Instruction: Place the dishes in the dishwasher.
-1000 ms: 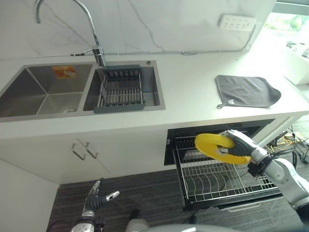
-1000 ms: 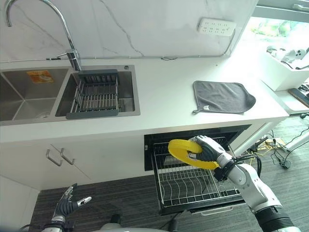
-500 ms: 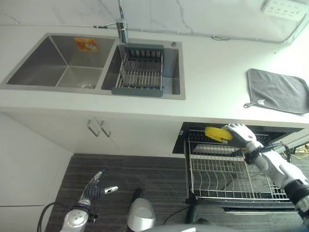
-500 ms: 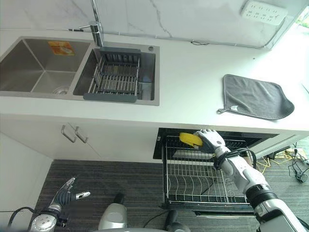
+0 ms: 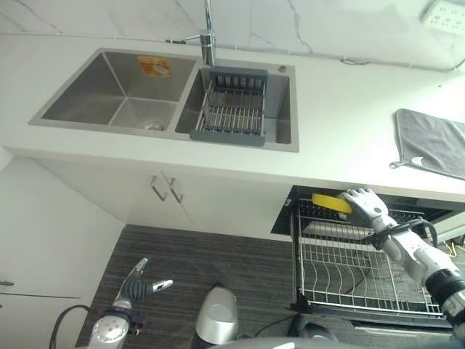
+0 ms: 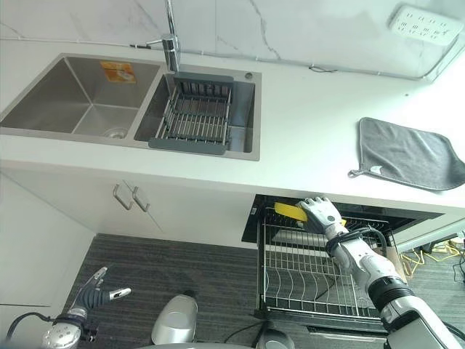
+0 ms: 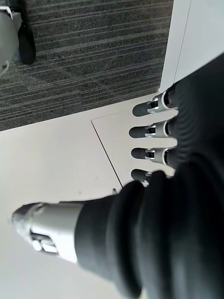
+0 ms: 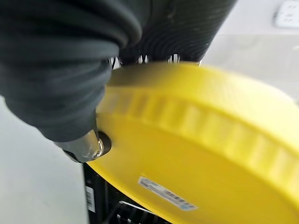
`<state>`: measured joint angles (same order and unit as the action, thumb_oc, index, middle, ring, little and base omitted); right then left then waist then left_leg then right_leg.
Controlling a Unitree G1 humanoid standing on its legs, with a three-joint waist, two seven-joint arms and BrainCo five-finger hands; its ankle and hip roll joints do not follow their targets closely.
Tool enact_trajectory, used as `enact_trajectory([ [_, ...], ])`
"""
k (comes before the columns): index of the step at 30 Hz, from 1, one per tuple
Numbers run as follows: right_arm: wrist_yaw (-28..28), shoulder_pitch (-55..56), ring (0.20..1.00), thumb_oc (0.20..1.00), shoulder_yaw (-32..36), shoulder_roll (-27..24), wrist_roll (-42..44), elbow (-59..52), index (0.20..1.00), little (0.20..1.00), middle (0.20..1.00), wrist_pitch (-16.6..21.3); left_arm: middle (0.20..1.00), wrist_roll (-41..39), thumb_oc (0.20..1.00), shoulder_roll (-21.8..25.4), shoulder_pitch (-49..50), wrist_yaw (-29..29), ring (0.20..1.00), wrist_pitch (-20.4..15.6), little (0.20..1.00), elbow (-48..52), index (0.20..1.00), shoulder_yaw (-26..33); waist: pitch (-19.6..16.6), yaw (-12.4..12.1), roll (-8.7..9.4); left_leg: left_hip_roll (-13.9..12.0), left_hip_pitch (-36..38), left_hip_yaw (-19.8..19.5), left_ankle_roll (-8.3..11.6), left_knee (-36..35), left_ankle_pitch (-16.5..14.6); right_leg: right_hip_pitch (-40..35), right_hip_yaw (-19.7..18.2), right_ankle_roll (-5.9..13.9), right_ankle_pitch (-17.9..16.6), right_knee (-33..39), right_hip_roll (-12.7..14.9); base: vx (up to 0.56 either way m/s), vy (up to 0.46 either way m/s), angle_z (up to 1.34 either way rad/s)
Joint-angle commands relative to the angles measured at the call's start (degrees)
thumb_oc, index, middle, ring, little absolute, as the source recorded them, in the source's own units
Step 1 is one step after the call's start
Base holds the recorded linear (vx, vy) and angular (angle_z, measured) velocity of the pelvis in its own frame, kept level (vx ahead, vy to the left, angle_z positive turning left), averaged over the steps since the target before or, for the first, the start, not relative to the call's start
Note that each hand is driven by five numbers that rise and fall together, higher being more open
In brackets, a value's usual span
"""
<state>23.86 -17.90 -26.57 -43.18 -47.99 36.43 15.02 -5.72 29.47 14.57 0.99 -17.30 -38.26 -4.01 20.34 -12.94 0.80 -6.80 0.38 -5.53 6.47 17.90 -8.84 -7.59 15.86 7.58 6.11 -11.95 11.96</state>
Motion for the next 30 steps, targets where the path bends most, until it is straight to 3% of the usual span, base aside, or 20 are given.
enact_trajectory([
  [1,5.2,-3.1,0.200,0.200,0.8,-2.3,-0.5,0.4,0.200,0.200,0.200,-1.7,1.000,0.1,1.000,1.3,2.2,0.6,1.000,-1.0,1.000,3.6,1.000,0.2,-3.5,-0.9,-0.66,-0.4,-0.9,-0.4,-1.26,1.4,-2.0,2.2,-1.1,-0.49,6.7,-8.6,0.3,0.08,0.018,-0.05],
  [13,9.5,3.6,0.200,0.200,0.9,4.3,-3.8,9.7,0.200,0.200,0.200,-2.6,1.000,0.9,1.000,0.5,5.9,2.2,1.000,-1.3,1.000,2.9,1.000,0.7,-2.3,-0.2,-1.29,-0.6,-2.3,1.5,-2.05,8.9,-4.2,3.0,-2.9,0.05,8.1,-15.4,1.2,0.07,0.023,-0.07],
  [19,11.7,3.8,0.200,0.200,-0.3,6.0,-4.3,13.5,0.200,0.200,0.200,-3.3,1.000,0.1,1.000,1.6,7.0,2.6,1.000,-1.6,1.000,3.5,1.000,0.2,-0.1,-0.3,-2.59,-0.6,-4.2,1.4,-2.03,10.3,-3.2,4.7,-4.0,0.67,7.0,-16.1,1.0,0.02,0.001,-0.04],
  [25,12.4,-6.9,0.200,0.200,-3.6,2.4,-0.6,17.5,0.200,0.200,0.200,-6.8,1.000,-5.0,1.000,3.4,0.1,4.5,1.000,-4.5,1.000,3.2,1.000,-3.6,5.1,-1.1,-4.44,0.2,-13.9,0.2,-1.98,15.2,-3.3,12.7,-4.7,0.73,6.0,-19.1,1.7,-0.27,-0.025,0.02],
  [30,12.2,-15.8,0.200,0.200,-6.0,-2.3,1.7,19.7,0.200,0.200,0.200,-7.4,1.000,-8.3,1.000,4.9,-4.3,5.9,1.000,-5.3,1.000,5.9,1.000,-4.8,8.9,-1.8,-4.55,1.2,-21.7,-1.2,-1.95,18.7,-3.6,19.5,-5.1,0.58,5.6,-21.3,1.8,-0.27,-0.063,0.10],
])
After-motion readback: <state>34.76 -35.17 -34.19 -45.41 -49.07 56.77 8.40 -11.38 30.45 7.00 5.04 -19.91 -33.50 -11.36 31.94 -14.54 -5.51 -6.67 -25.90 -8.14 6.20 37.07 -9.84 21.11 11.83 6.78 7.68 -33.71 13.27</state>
